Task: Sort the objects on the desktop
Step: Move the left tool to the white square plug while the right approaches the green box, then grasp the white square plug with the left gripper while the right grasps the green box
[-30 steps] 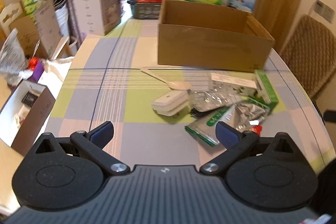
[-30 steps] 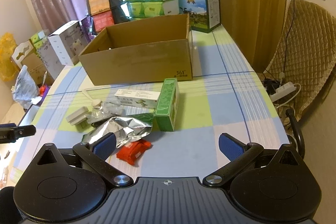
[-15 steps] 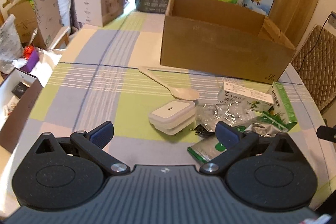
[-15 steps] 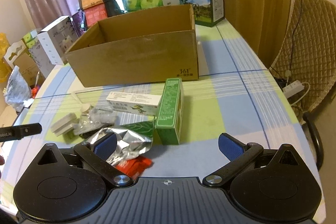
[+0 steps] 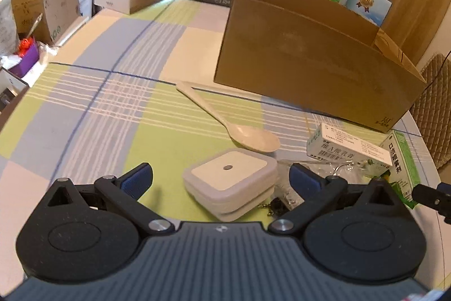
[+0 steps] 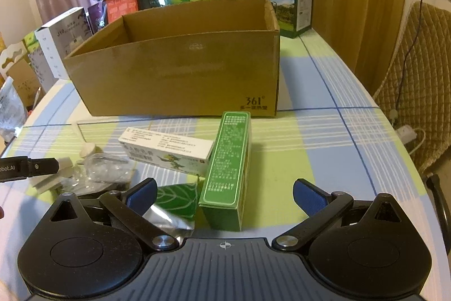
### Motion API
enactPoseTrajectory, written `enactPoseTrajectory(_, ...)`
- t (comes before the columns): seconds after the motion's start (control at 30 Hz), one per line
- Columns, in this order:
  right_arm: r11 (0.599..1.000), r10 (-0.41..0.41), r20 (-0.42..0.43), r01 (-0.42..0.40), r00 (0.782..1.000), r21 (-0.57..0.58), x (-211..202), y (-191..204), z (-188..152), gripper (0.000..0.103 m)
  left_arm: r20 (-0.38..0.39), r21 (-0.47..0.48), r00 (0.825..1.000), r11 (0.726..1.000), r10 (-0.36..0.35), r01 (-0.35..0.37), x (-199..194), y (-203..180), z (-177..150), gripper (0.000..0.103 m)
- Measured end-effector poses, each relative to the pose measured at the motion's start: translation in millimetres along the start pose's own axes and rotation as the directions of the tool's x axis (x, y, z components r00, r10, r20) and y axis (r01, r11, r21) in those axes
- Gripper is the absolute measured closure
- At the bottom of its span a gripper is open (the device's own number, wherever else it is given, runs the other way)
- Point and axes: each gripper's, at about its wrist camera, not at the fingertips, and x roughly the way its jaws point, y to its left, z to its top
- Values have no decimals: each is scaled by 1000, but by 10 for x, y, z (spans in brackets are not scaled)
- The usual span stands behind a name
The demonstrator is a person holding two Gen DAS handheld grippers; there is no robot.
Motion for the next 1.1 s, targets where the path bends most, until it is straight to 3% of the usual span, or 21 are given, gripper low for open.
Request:
enactPoseTrajectory(0.13,1000,2,-29,-1,1000,14,126,-46,-34,20,-25,2,1000,1000,12,-12,124,-19,-17,4)
enactPoseTrajectory(0.4,1000,-22,-36,22,999,7,225,-49,-13,27,-46,-43,999,999,-2,0,195,32,-23,12)
enactPoseTrajectory(0.57,1000,-23,-55,24,998,13,281,-79,-14,47,-65,-13,998,1000,1,-1,229,5,-43,26)
enactPoseTrajectory(0.7,1000,-17,-50,17,999,6,267,-61,-13,58,-63,-9,998,1000,-5,4,227,18,-50,27)
enactPoseTrajectory(0.77,1000,-17,-50,17,999,-1,260,-45,-17,74,-59,7,998,1000,1,-1,217,8,-57,27)
enactPoseTrajectory(1.1,999,-52,-25,52,998,-11,185,-49,-32,76,-7,15,1000,1000,-12,12,69,21,-64,28)
